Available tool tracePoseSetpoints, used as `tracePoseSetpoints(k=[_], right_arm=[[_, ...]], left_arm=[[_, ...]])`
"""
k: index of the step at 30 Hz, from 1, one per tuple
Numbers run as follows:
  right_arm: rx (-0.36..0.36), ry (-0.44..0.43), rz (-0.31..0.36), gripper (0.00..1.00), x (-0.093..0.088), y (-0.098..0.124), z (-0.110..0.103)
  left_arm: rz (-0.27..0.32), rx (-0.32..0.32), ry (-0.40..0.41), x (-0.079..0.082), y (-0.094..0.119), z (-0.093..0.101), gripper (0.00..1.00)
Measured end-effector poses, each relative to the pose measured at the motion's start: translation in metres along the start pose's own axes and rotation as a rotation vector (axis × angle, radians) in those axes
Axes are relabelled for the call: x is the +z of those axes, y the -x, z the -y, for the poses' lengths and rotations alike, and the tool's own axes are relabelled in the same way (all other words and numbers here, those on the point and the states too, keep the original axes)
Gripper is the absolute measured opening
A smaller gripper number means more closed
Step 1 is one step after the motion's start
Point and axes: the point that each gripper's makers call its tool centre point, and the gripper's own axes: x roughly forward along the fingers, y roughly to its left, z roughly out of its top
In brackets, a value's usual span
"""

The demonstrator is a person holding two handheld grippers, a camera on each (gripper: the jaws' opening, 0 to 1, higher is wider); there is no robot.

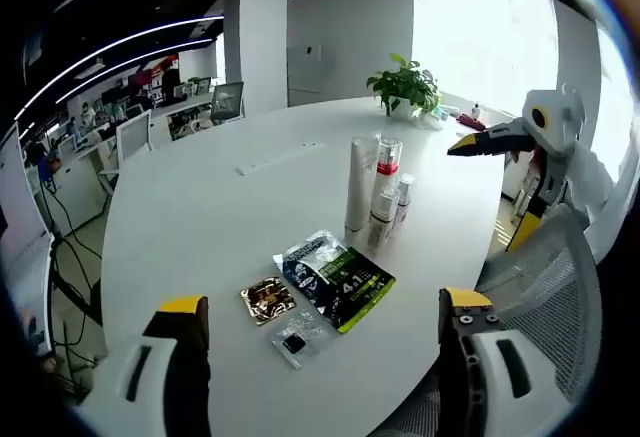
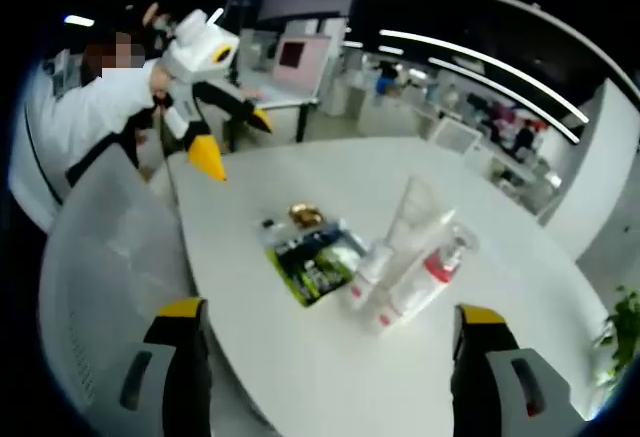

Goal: Arrange the skincare products in the storage area until every visible bottle or jar stands upright without overlapping.

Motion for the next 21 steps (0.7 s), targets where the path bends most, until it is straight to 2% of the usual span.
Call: tracePoseSetpoints(k=[5, 10, 16, 18, 21], right_arm=[[-0.017, -0.005, -0.015, 1.0, 0.0, -0.004, -0.006], [-0.035, -0.022, -0.012, 1.0, 0.003, -0.008, -0.007], [-0.057, -0.036, -0.021, 1.0, 0.0, -0.011, -0.007], [-0.071, -0.04, -0.014, 1.0, 0.0, -0.01, -0.005], [-0.081, -0.062, -0.017, 1.0, -0.003, -0.007, -0.003]], left_arm=[[0.004, -0.002, -0.01, -0.01, 0.009, -0.002, 0.96], [0.036, 0.0, -0.015, -0.011, 0.022, -0.003, 0.99], [0.038, 0.01, -0.037, -0.02, 0.033, -0.007, 0.99], [0.043, 0.024, -0.001, -0.025, 0.037, -0.01, 0.99], [0.078, 0.008, 0.017, -0.026, 0.041, -0.011, 0.99]])
